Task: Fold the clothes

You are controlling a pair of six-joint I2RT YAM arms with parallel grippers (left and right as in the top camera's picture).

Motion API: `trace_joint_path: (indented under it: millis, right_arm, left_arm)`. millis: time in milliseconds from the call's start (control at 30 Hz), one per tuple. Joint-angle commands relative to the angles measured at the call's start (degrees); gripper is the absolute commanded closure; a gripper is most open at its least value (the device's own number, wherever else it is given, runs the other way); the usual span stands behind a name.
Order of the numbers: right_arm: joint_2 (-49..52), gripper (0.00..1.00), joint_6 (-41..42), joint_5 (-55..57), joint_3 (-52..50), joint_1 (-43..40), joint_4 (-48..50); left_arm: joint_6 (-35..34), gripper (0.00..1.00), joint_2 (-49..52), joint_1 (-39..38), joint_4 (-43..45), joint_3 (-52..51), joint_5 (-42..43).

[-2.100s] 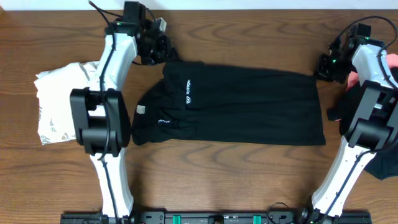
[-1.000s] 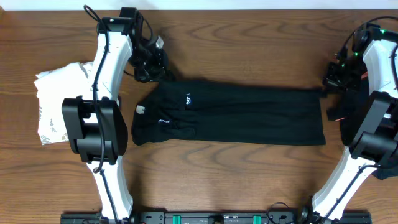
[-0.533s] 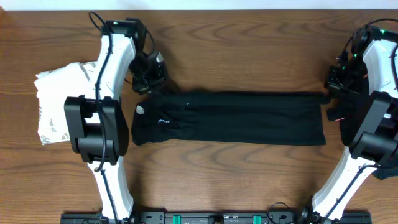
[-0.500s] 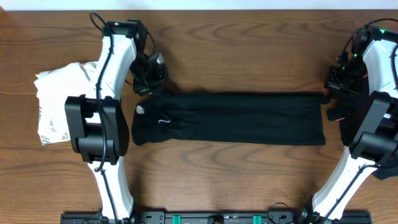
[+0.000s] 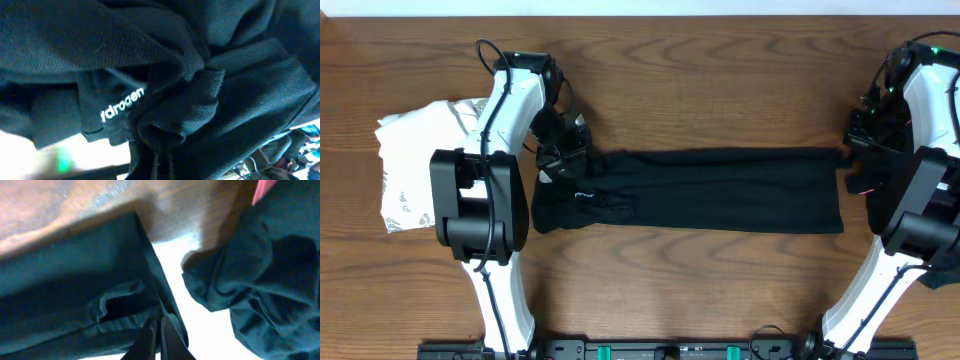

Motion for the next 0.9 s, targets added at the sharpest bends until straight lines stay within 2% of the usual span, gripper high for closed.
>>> trace_joint_path:
  millis: [0, 100, 167, 367, 667, 867]
  right_arm:
    - [-1.5, 0.96, -0.6, 3.7, -0.1, -0.5, -0.3]
    - [-1.5, 0.95, -0.6, 3.9, -0.1, -0.5, -0.3]
    - [-1.5, 0.95, -0.6, 3.9, -0.1, -0.5, -0.3]
    - [-1.5, 0.94, -0.8, 4.0, -0.1, -0.5, -1.0]
    - [-1.5, 0.85, -1.4, 10.3, -0.1, -0.5, -2.4]
    - [-1.5, 0.91, -2.0, 6.0, -0.1, -0.3, -1.2]
  left_arm:
    - [0.1, 0.76, -1.2, 0.1, -1.8, -0.7, -1.8]
    - [0.1, 0.58, -1.2, 0.1, -3.0, -0.7, -4.6]
    - [0.1, 0.55, -1.2, 0.2, -3.6, -0.7, -5.9]
    - [0.1, 0.55, -1.2, 0.2, -3.3, -0.6, -5.9]
    - [0.1, 0.55, -1.2, 0.2, -3.5, -0.6, -5.9]
    - [0.0, 0.60, -2.2, 0.2, -3.3, 1.4, -9.7]
